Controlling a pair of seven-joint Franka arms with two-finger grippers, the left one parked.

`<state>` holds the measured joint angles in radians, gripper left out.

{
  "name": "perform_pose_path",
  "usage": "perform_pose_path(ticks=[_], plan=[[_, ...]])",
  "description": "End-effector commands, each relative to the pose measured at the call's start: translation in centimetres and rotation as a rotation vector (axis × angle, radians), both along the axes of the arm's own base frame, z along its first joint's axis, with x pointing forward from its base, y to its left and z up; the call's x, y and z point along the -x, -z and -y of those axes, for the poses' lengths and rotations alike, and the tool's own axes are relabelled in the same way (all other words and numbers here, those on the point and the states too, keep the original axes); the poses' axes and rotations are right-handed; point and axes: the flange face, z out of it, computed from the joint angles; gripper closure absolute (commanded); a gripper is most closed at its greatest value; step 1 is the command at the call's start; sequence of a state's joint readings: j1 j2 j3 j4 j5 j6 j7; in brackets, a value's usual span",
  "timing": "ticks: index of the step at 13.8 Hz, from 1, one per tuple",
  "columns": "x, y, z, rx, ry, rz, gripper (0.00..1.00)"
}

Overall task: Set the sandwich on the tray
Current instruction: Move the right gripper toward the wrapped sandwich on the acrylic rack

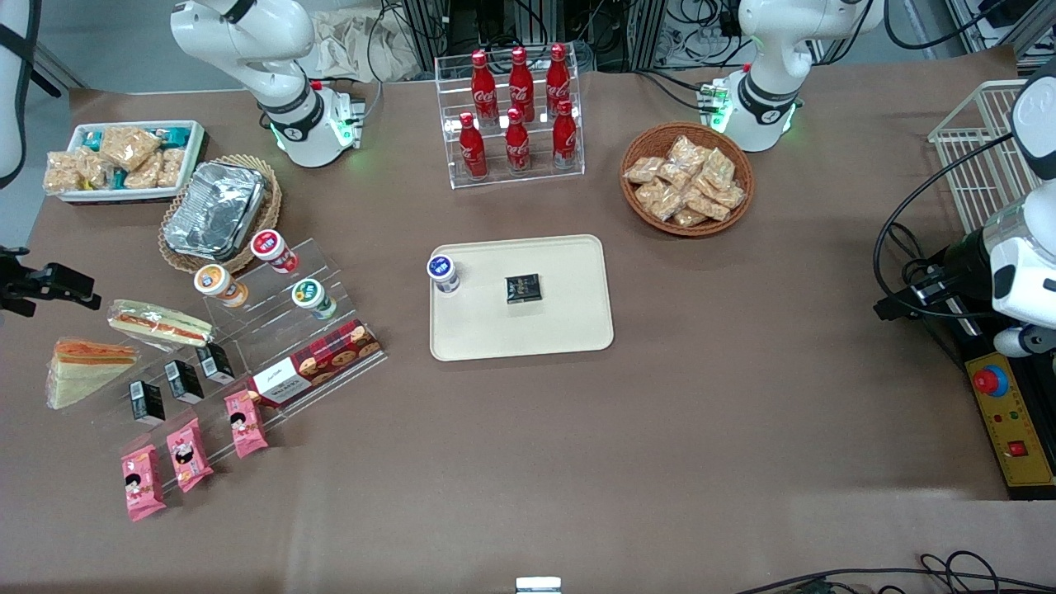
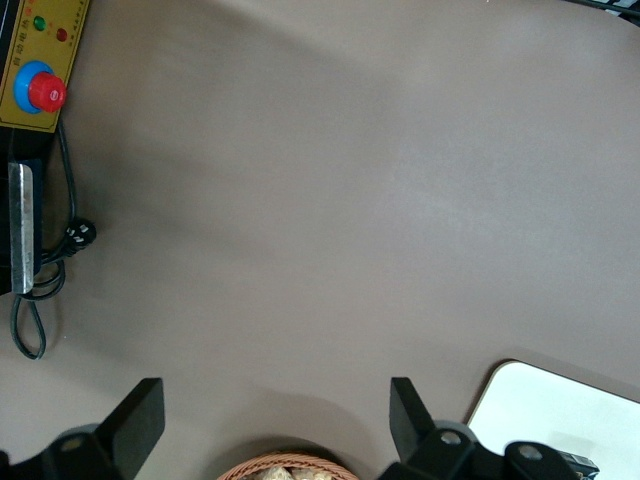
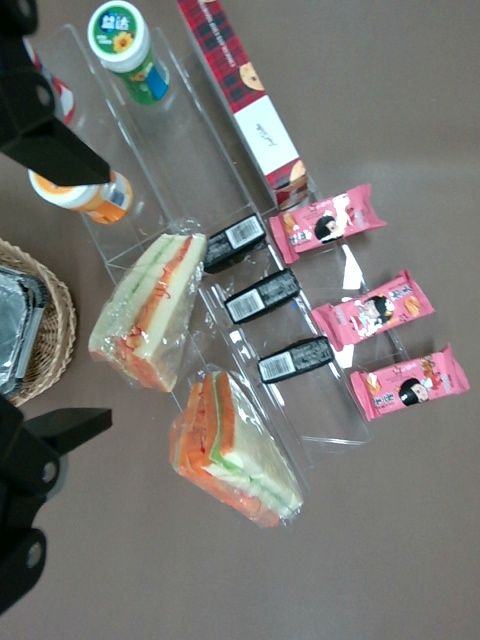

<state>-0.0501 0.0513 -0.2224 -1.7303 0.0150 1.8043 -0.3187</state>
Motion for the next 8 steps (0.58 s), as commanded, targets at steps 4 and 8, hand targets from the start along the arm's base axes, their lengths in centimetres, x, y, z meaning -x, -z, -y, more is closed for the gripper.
perform_pose_path(ticks=[4,8], plan=[[-1.3,1.1,3.8,0.016,0.393,0.043,0.02],[-2.7,5.7,6.7,0.084,0.565,0.031,0.02]])
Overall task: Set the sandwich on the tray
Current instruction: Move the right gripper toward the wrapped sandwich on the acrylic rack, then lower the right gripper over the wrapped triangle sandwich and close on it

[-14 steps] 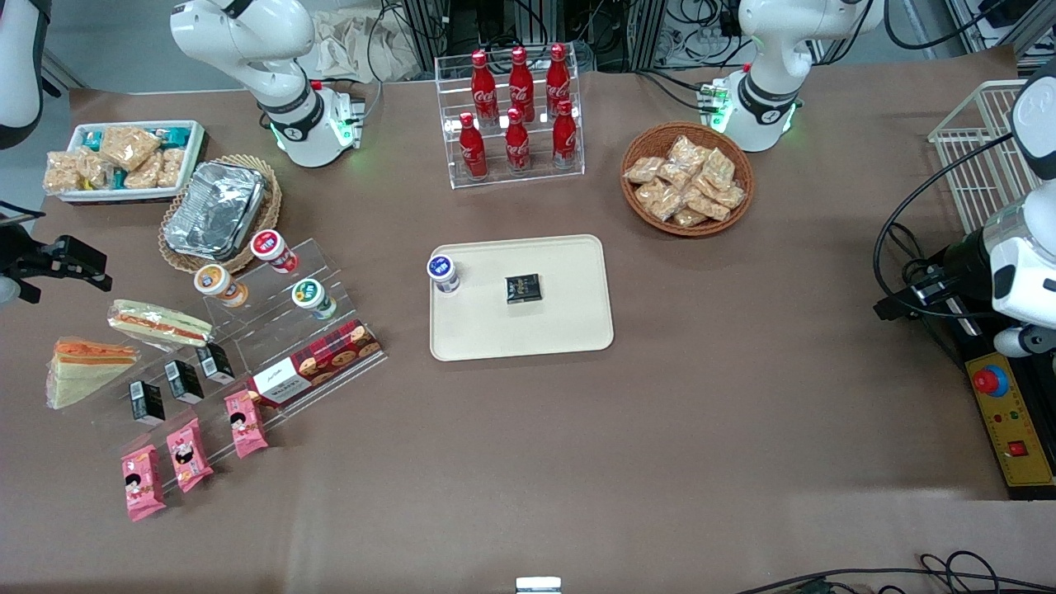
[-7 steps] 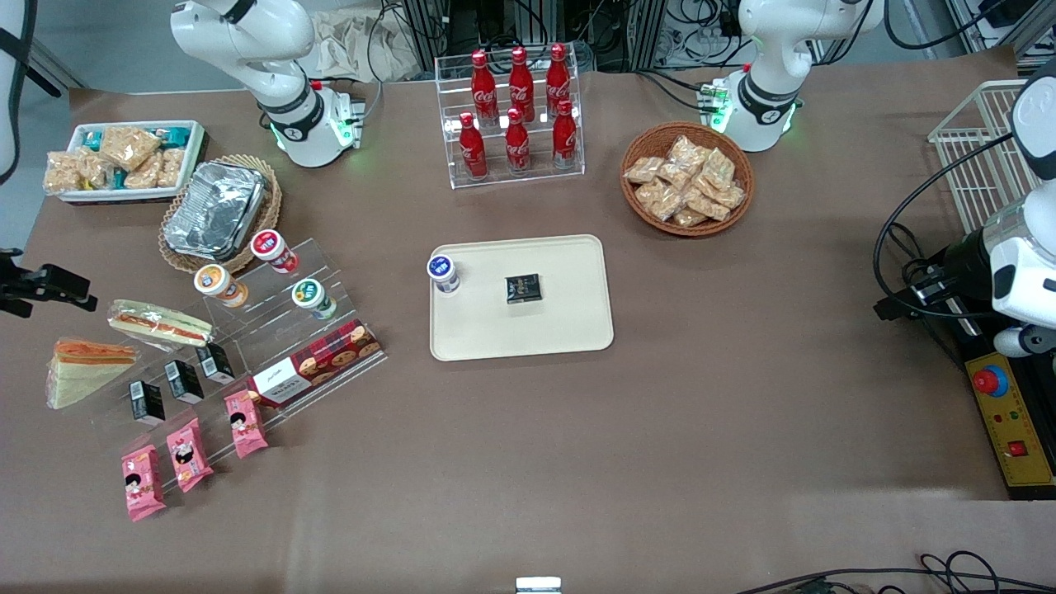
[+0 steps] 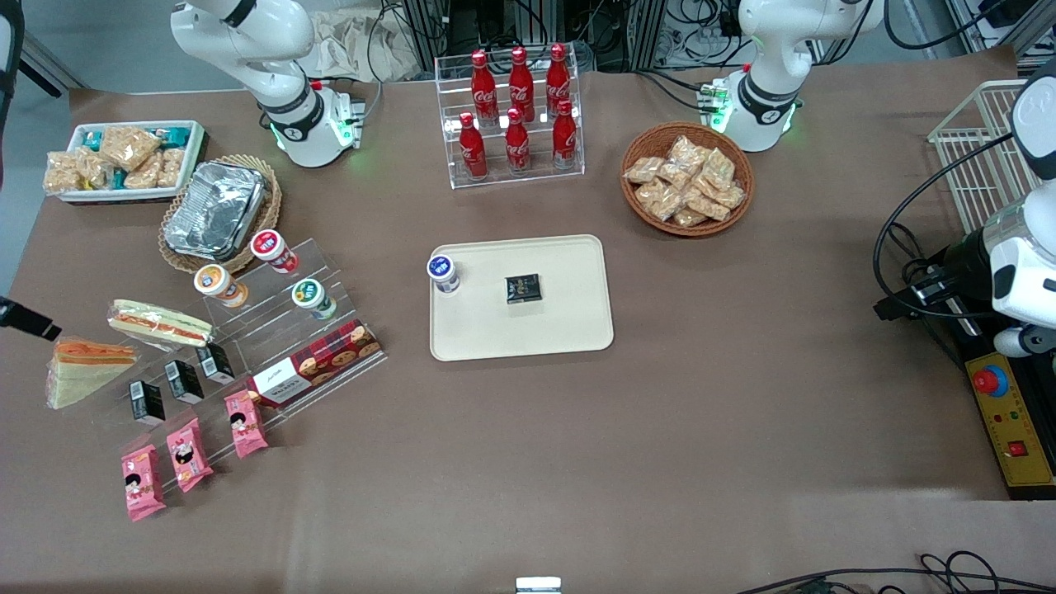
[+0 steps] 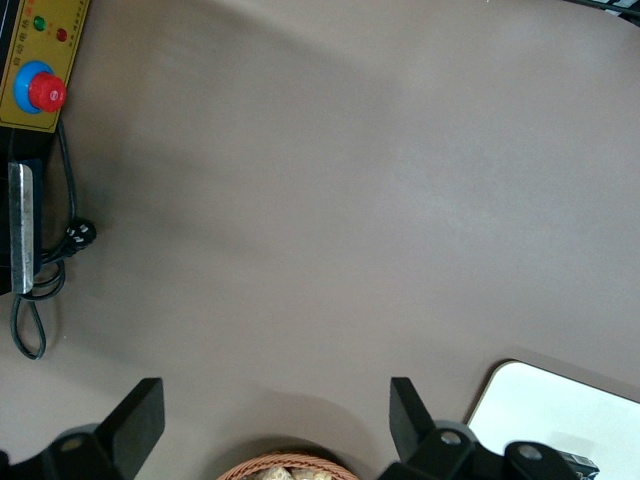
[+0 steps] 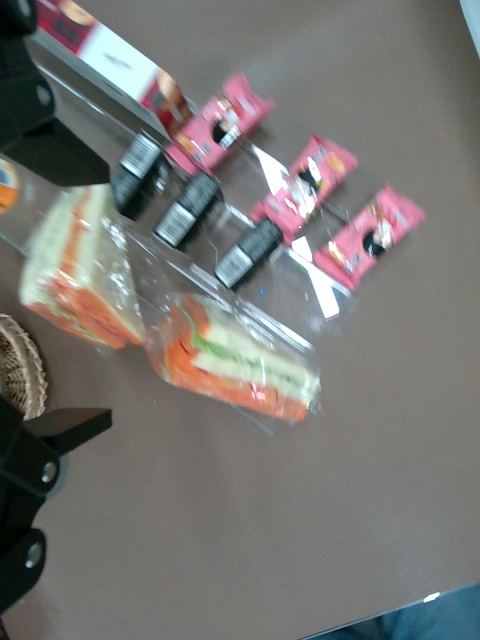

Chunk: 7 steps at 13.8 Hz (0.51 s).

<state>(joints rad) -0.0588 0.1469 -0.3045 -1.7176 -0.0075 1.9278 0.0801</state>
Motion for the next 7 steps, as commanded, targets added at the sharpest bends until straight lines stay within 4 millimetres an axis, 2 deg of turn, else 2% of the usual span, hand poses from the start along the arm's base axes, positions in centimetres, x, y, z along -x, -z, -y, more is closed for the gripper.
perform_pose_path(ticks=[1,4,7], plan=[[-1.6,3.3,1.4,0.034,0.117,-0.018,0.02],[-2.8,6.6,3.0,0.064,0.151,-0.007,0.02],[-3.3,8.6,3.8,0.072,0.165,0.000,0.02]])
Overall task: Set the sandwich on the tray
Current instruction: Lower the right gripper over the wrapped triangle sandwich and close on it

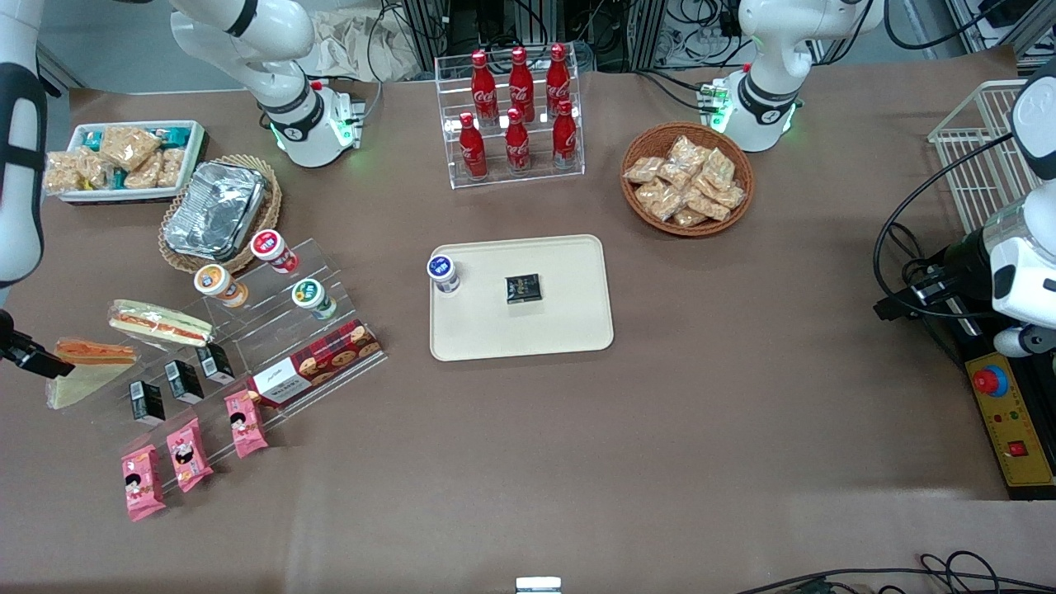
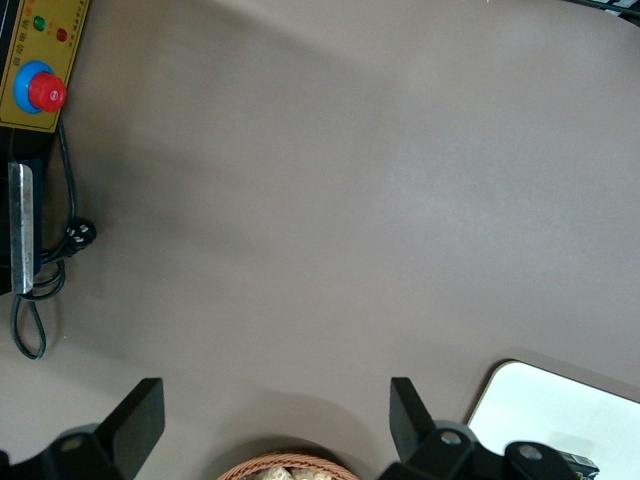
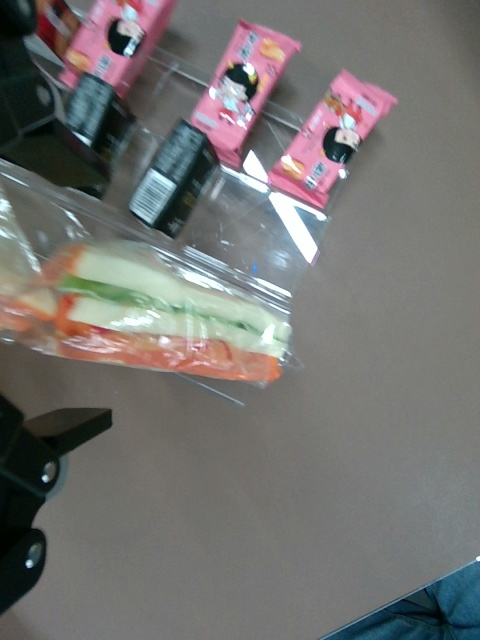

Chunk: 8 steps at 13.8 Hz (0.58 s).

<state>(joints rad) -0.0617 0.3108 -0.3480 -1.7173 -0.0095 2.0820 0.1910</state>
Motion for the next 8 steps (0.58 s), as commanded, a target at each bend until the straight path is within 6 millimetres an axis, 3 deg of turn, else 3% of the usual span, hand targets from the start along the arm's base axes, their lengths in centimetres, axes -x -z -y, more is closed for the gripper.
perform_pose_path(ticks=[1,3,8], plan=[[-0.7,1.0,0.8,0.017,0.030,0.002,0.02],[-0.3,2.2,2.0,-0.001,0.078,-0.007,0.02],[0.2,3.9,2.4,-0.071,0.143,-0.016,0.02]])
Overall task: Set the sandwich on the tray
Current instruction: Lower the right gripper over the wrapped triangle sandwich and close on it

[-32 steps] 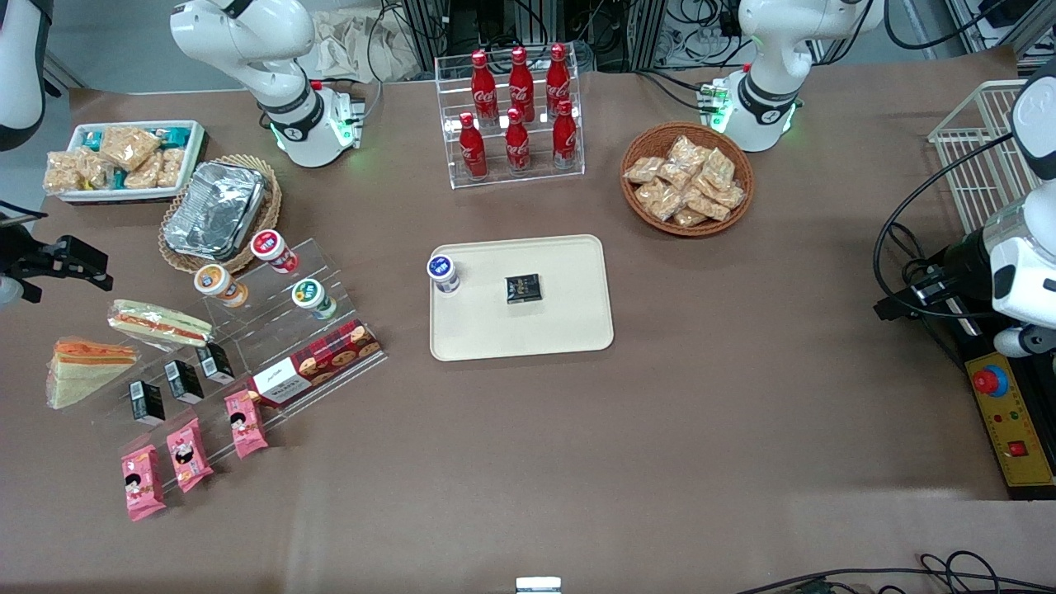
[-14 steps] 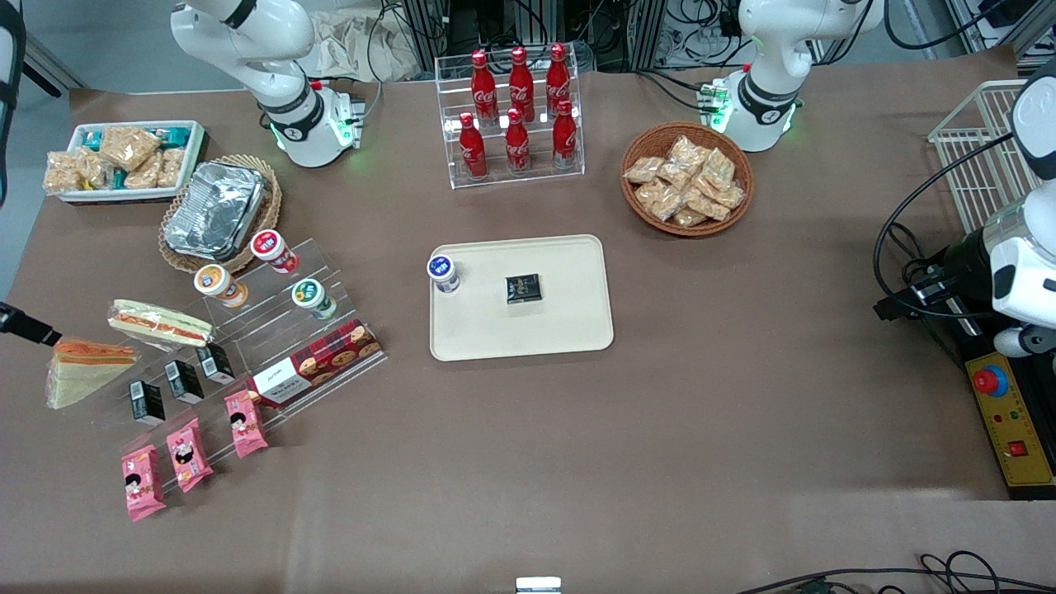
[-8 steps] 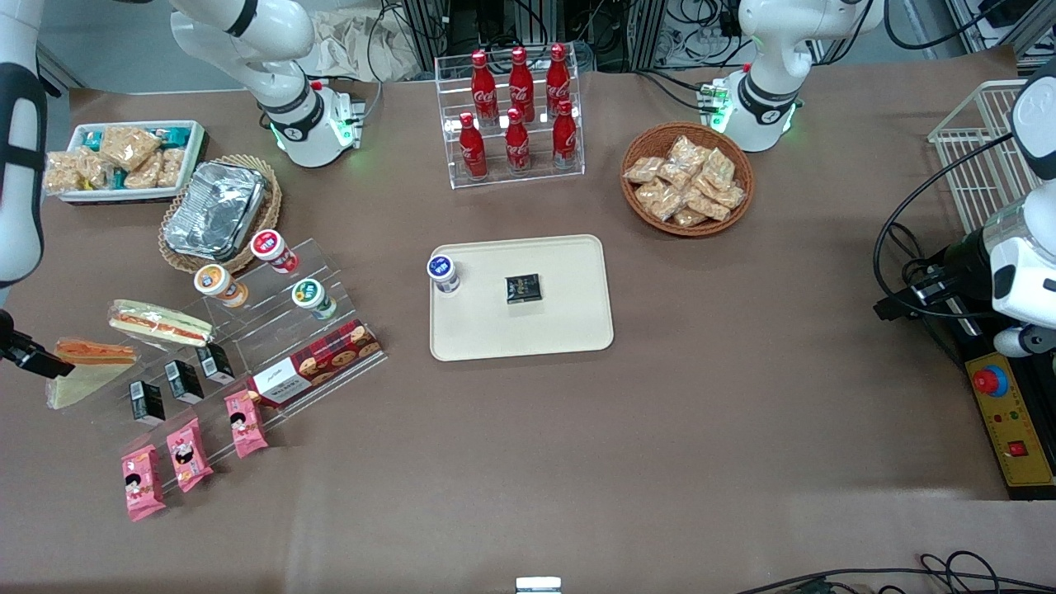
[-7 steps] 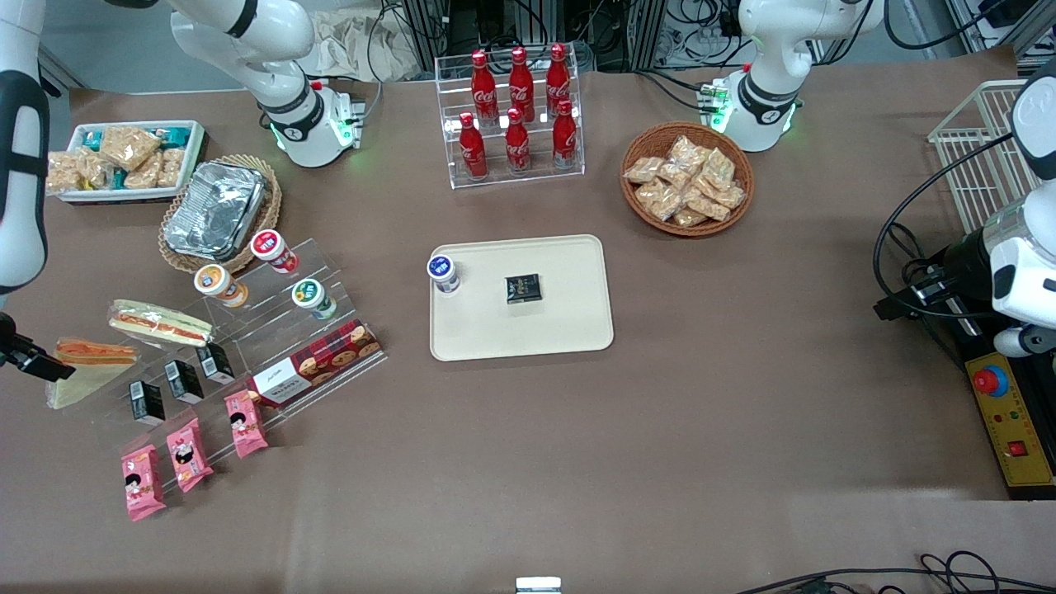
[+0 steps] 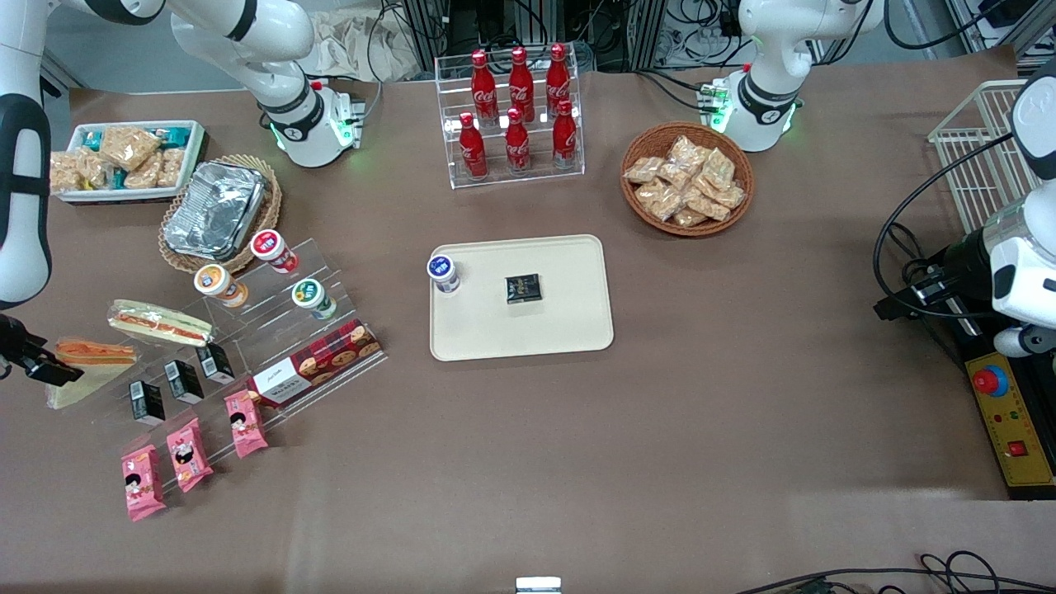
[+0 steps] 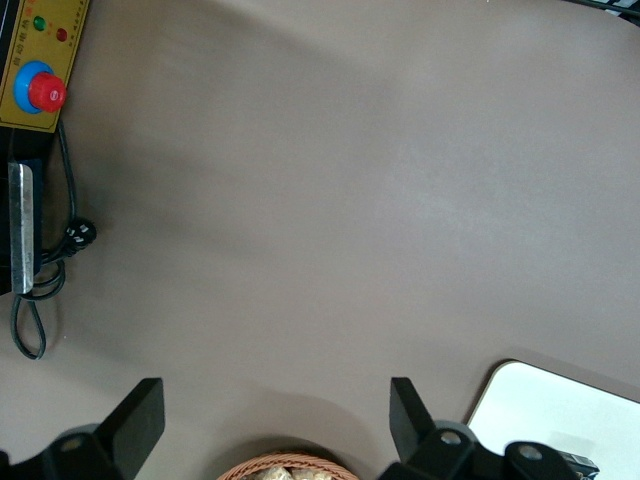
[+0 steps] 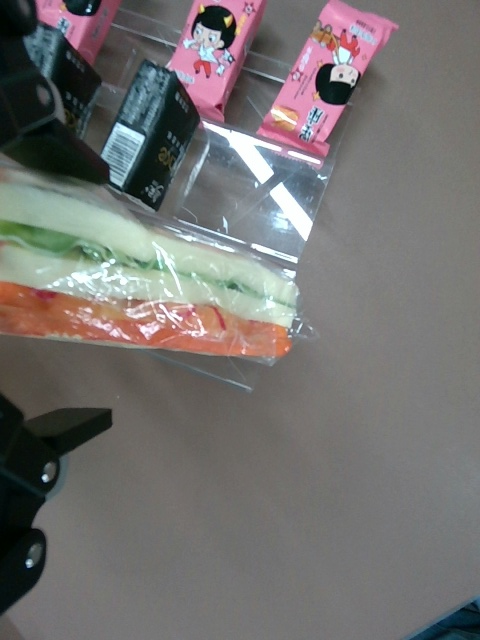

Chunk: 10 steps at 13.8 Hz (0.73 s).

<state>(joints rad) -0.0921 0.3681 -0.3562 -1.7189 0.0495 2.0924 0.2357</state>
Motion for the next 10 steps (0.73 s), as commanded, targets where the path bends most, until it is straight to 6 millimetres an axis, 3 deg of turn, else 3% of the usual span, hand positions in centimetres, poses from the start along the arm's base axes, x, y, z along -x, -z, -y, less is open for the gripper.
perform_pose_path(ticks=[1,2,3,4,6,10], plan=[[-0.2,0.9,0.3,-0.035,0.039,0.005,0.03],[-0.3,1.1,0.1,-0.037,0.028,0.005,0.16],[-0.5,0.9,-0.3,-0.028,-0.009,0.000,0.61],[-0.7,1.2,-0.4,-0.021,-0.056,-0.007,0.77],[-0.8,1.8,-0.2,0.011,-0.121,-0.034,0.97],[-1.3,1.2,-0.7,0.067,-0.195,-0.049,1.00]])
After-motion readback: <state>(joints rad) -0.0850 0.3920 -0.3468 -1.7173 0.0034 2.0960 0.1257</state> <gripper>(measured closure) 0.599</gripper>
